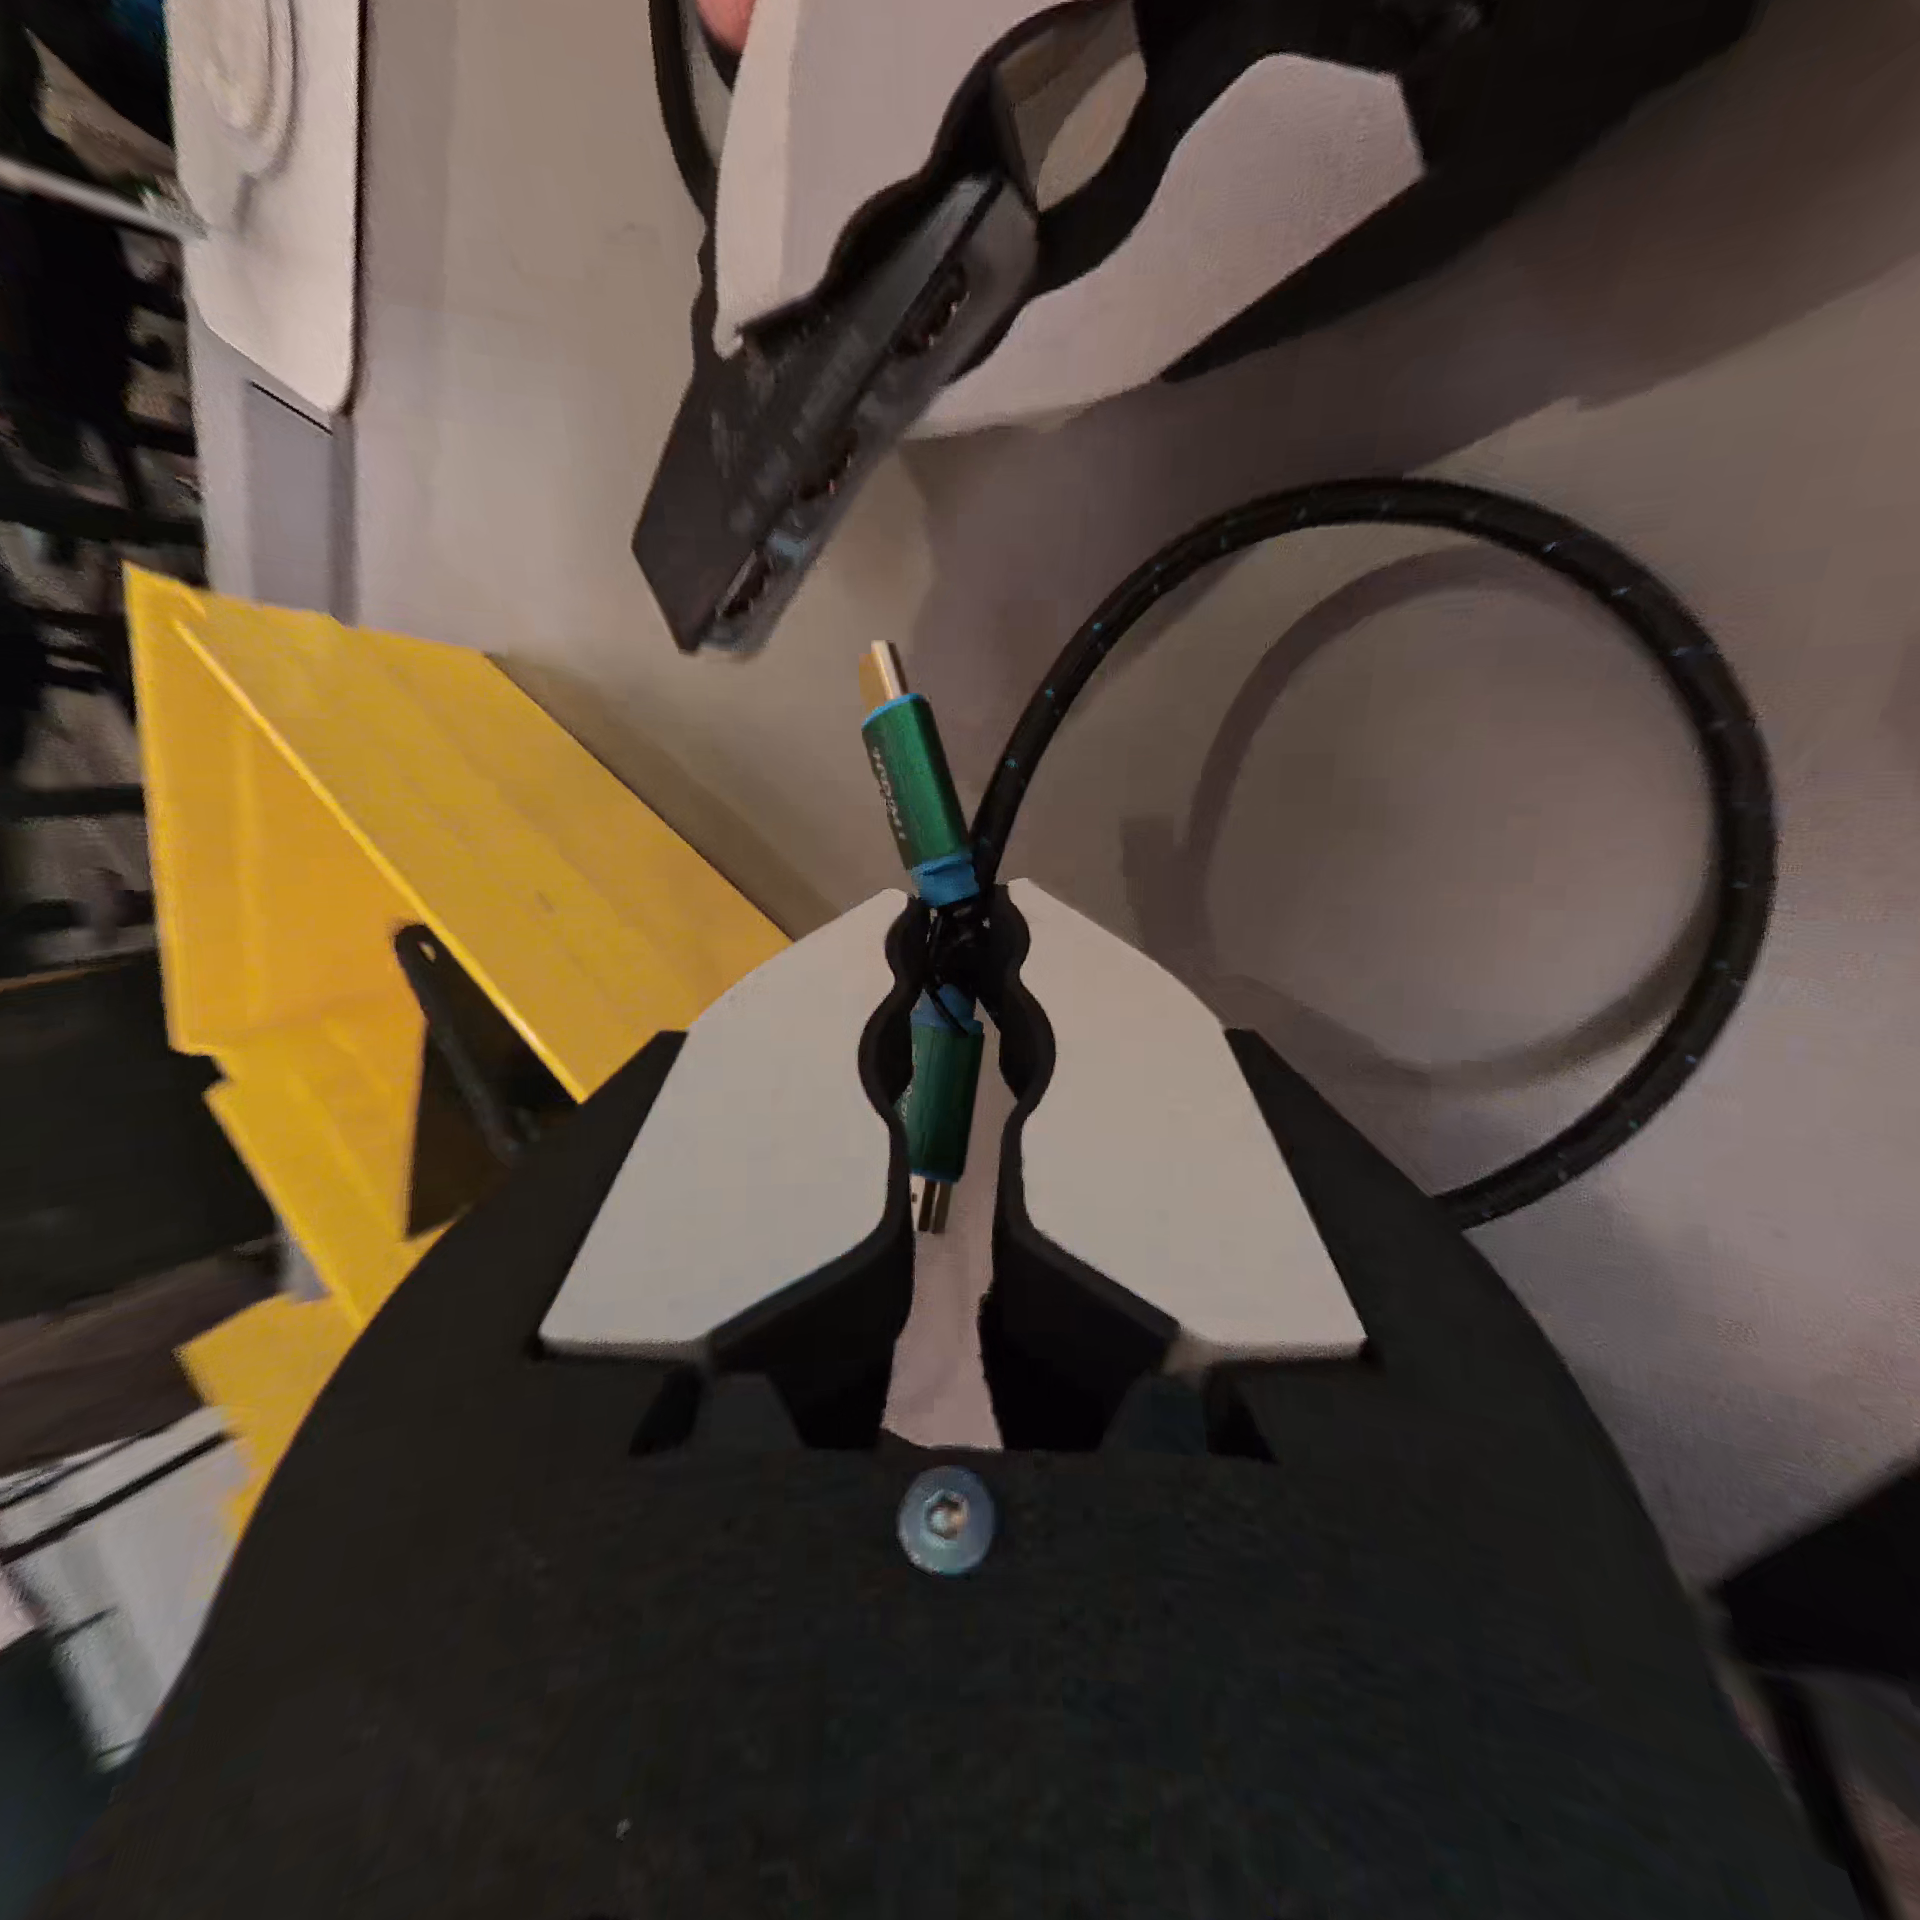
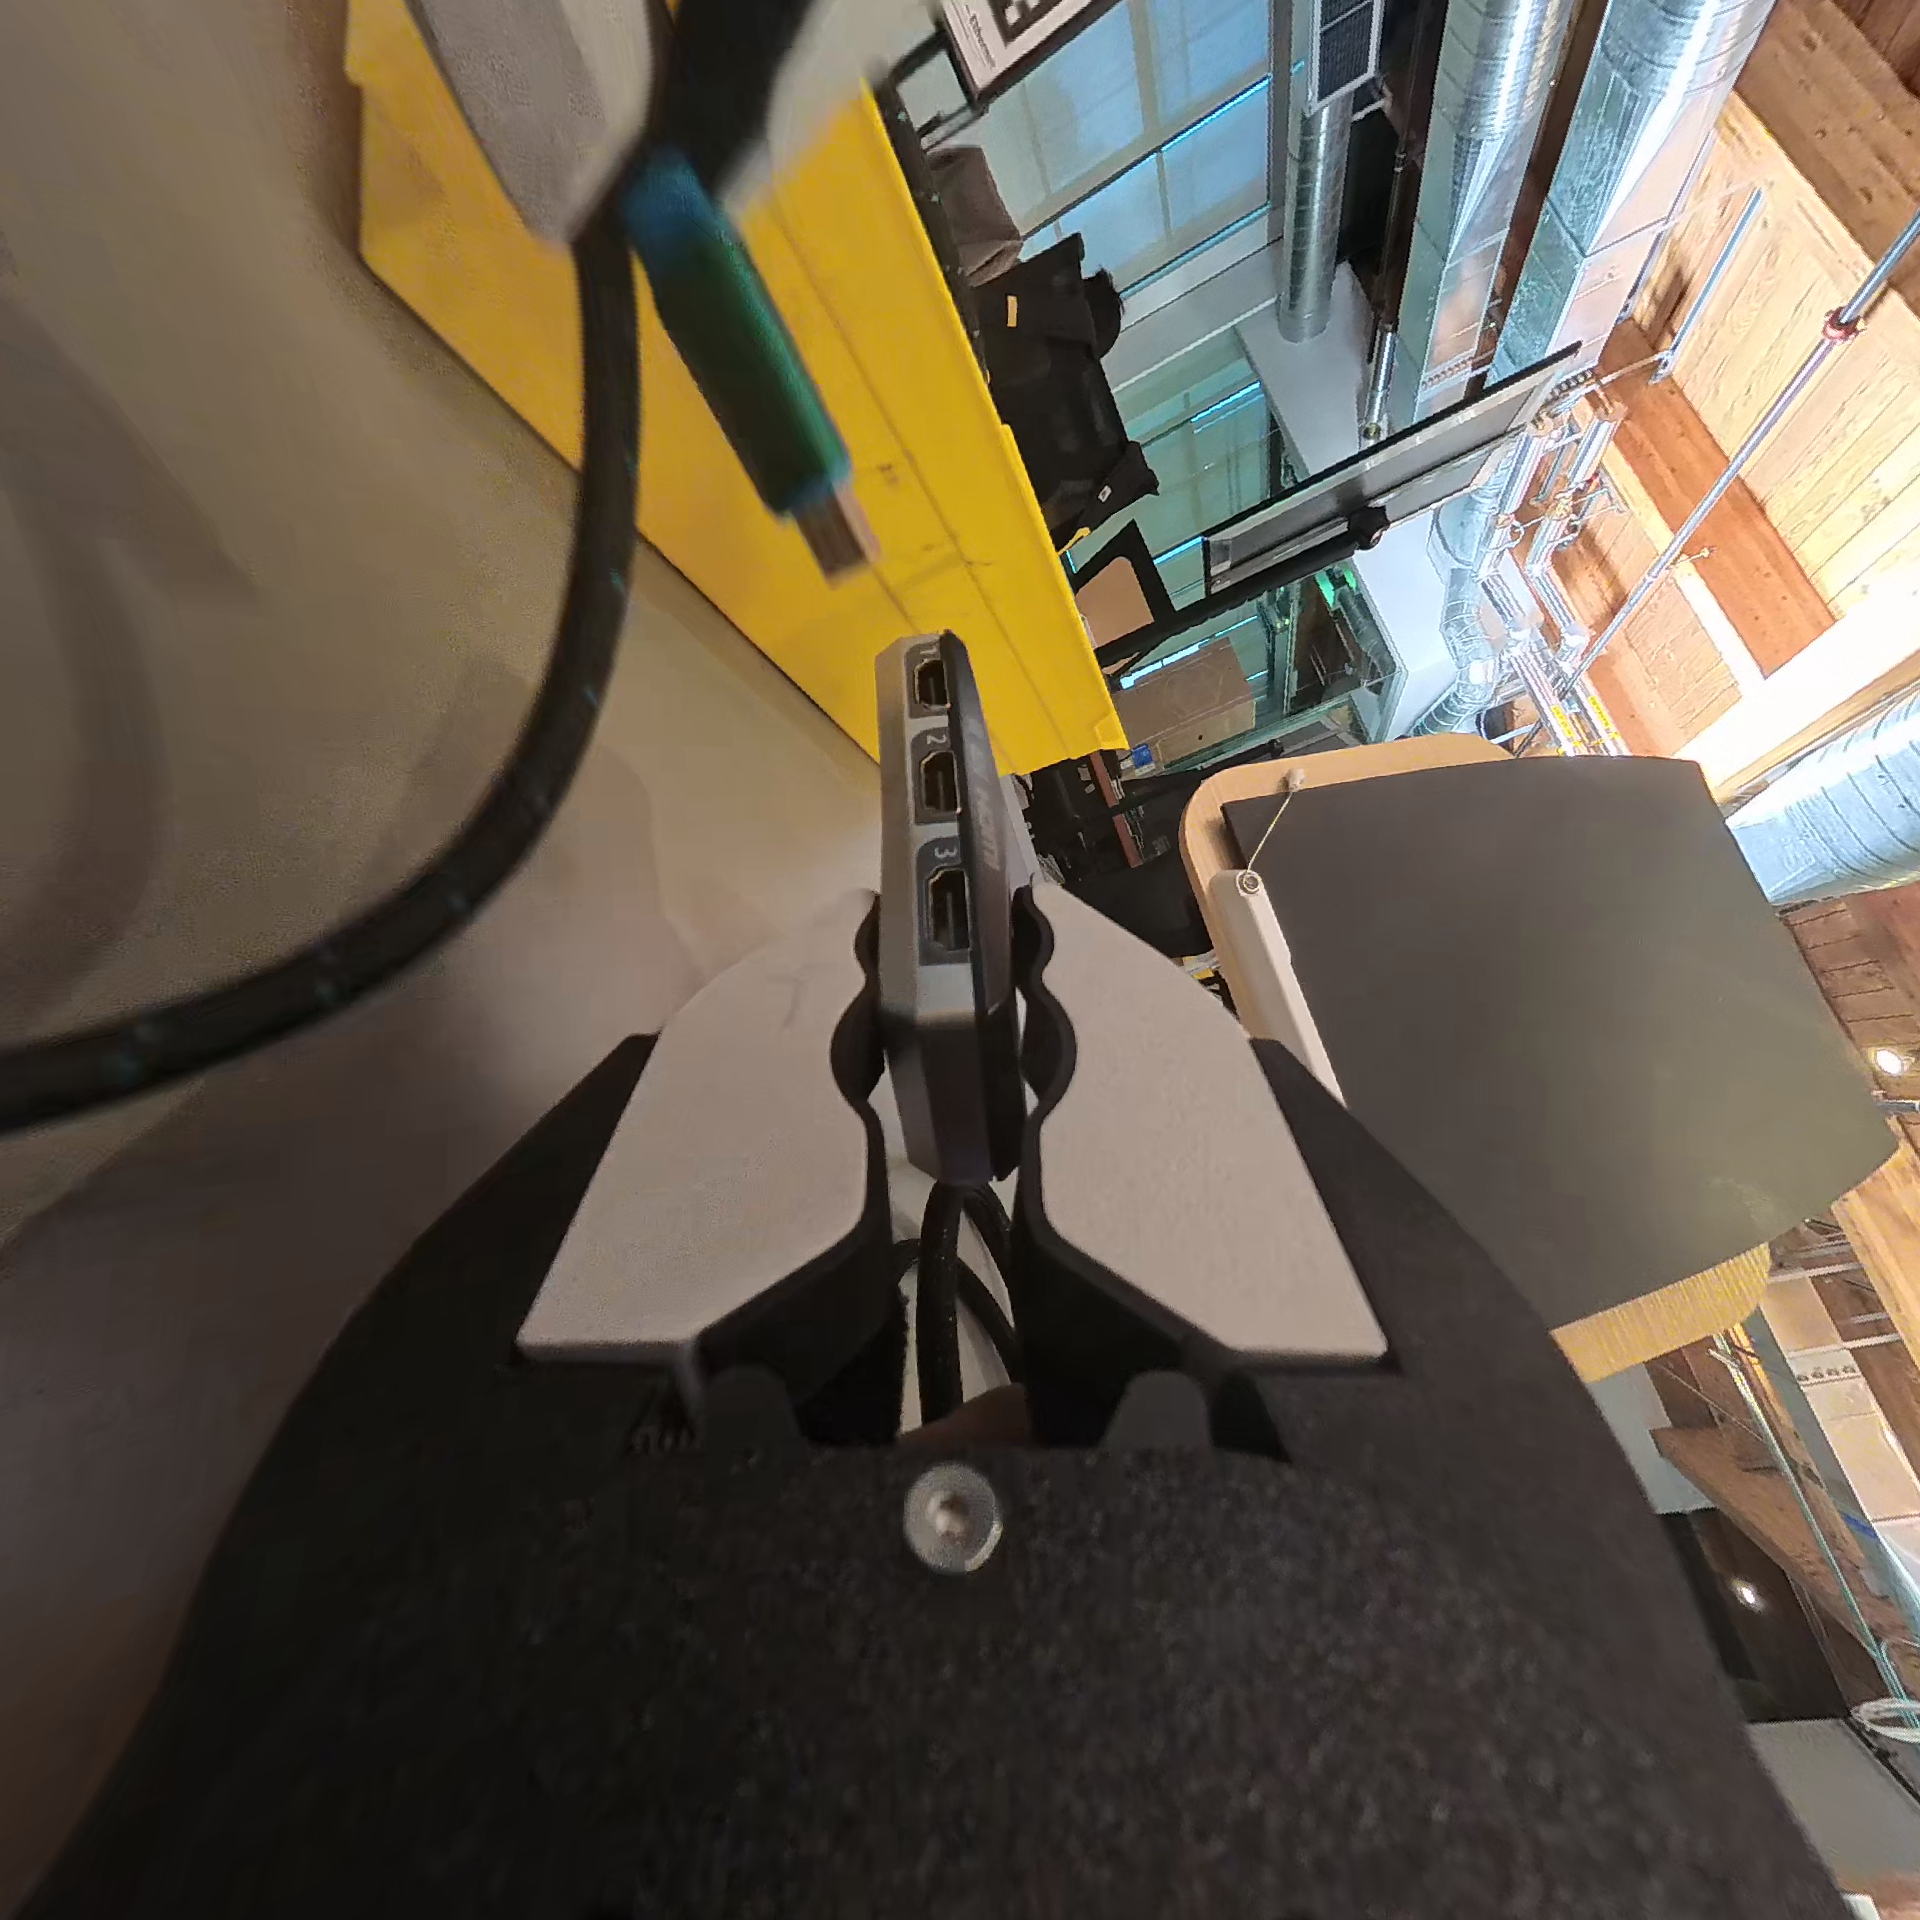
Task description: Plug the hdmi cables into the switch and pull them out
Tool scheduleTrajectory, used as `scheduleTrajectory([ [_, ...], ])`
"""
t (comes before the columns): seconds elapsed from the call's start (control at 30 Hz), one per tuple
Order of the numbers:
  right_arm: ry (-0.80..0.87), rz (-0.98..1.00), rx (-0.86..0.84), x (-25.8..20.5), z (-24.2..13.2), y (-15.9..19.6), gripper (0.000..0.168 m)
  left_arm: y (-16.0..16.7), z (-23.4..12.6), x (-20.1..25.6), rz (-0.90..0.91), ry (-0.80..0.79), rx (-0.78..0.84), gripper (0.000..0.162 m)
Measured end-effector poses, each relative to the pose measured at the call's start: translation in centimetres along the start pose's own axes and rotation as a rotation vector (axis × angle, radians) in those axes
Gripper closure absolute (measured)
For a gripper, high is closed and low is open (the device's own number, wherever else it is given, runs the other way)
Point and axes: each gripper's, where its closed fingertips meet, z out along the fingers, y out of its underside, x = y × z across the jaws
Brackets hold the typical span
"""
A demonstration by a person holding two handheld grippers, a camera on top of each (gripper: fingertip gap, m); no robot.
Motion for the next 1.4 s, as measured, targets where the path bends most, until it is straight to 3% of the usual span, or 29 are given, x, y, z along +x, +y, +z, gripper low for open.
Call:
scheduleTrajectory([
  [0.13, -0.002, -0.012, 0.006, -0.2, -0.2, -0.2, 0.147, -1.4, 1.6, -0.7, 0.172, -0.119, -0.075, 0.151],
  [0.5, -0.006, -0.025, 0.002, -0.3, -0.2, -0.1, 0.146, -0.5, 1.0, -2.4, 0.255, -0.269, -0.181, 0.151],
  [1.23, 0.020, -0.144, 0.011, -0.9, -0.3, -0.7, 0.147, 0.9, 1.5, -3.4, 0.414, -0.341, -0.335, 0.151],
  [1.4, 0.011, -0.183, 0.007, -1.3, -0.3, -0.6, 0.147, 1.5, 2.0, -2.5, 0.348, -0.264, -0.318, 0.151],
])
